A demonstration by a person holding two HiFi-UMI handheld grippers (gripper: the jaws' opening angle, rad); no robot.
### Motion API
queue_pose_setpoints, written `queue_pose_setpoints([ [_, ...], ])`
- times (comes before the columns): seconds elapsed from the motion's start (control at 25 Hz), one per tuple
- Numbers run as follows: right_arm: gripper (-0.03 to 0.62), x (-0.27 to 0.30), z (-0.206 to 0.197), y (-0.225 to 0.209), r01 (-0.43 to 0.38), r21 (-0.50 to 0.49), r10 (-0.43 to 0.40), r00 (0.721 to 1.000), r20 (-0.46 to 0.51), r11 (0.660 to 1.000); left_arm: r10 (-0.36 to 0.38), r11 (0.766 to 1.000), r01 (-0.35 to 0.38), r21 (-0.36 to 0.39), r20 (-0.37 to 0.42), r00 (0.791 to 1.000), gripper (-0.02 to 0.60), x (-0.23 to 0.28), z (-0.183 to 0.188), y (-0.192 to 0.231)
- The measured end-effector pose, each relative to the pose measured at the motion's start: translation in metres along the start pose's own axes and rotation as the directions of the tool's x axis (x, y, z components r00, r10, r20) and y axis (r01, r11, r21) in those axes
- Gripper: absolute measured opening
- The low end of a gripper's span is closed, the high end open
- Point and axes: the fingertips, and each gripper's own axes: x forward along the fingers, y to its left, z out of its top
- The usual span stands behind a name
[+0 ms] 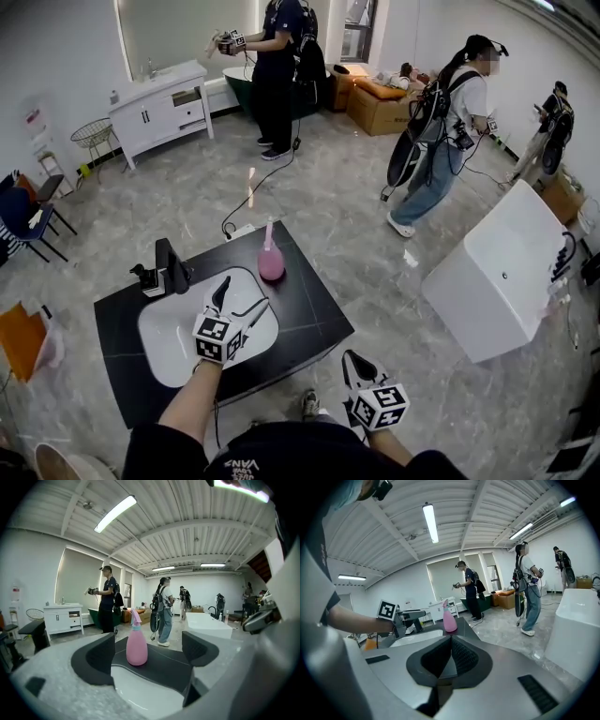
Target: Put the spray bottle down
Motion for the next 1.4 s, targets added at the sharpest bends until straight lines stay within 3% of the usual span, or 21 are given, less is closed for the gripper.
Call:
queue_pose_setpoints([
  [0.12,0.002,-0.003,-0.004,0.021,0.004,0.002,-0.004,1.0,0.004,1.0,-0.018,1.0,0.018,-0.004,0.012,1.0,0.431,-0.032,-0.001,-0.004],
  [0.44,0.002,-0.01,-0.023,0.073,0.021,0.018,-0.021,1.0,0.014,1.0,-0.063,0.998,0.063,0.0,0.055,0.996,0.291,-0.105,-0.006,-0.017],
  [1.08,0.002,-0.025,-0.048,0.142,0.047,0.03,-0.049,0.998,0.049,0.998,-0.146,0.988,0.149,-0.03,0.069,0.987,0.039,-0.2,-0.031,-0.041],
  [1.4,0.002,-0.03,-0.061,0.167,0.038,0.032,-0.039,0.998,0.039,0.999,-0.176,0.984,0.178,-0.024,0.068,0.982,0.012,-0.236,-0.04,-0.044],
])
